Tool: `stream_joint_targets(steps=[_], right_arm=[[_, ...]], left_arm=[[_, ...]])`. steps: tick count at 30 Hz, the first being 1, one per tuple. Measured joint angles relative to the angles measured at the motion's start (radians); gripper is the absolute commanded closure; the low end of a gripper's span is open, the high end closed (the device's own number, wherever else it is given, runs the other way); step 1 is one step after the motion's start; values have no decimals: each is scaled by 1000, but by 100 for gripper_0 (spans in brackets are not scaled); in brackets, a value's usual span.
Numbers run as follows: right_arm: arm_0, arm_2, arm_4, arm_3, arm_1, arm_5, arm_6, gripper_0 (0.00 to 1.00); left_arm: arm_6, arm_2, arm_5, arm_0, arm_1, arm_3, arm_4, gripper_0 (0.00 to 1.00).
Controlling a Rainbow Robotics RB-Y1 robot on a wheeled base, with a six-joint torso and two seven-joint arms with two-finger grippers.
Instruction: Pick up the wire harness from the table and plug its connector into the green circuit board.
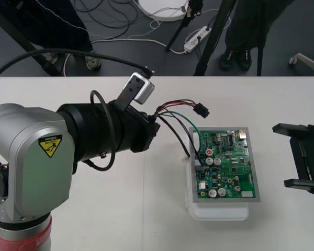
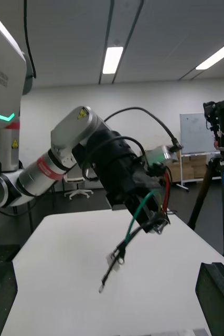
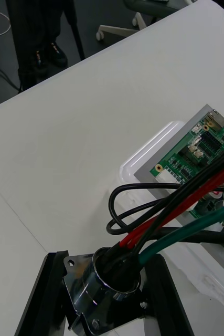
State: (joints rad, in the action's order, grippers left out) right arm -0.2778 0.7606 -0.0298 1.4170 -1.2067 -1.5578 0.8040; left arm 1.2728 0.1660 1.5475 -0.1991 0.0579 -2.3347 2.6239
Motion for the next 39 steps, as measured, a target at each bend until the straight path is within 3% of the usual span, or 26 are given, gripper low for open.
stream_joint_targets(steps=[10,39], right_arm=[[28,0,-53,137,-24,86,-48,0],[70,-22,-171,561,-51,601,-123,0]], left_arm=[[0,0,0,-1,-5,15,2,100],[0,0,0,-2,-5,18,-50,100]])
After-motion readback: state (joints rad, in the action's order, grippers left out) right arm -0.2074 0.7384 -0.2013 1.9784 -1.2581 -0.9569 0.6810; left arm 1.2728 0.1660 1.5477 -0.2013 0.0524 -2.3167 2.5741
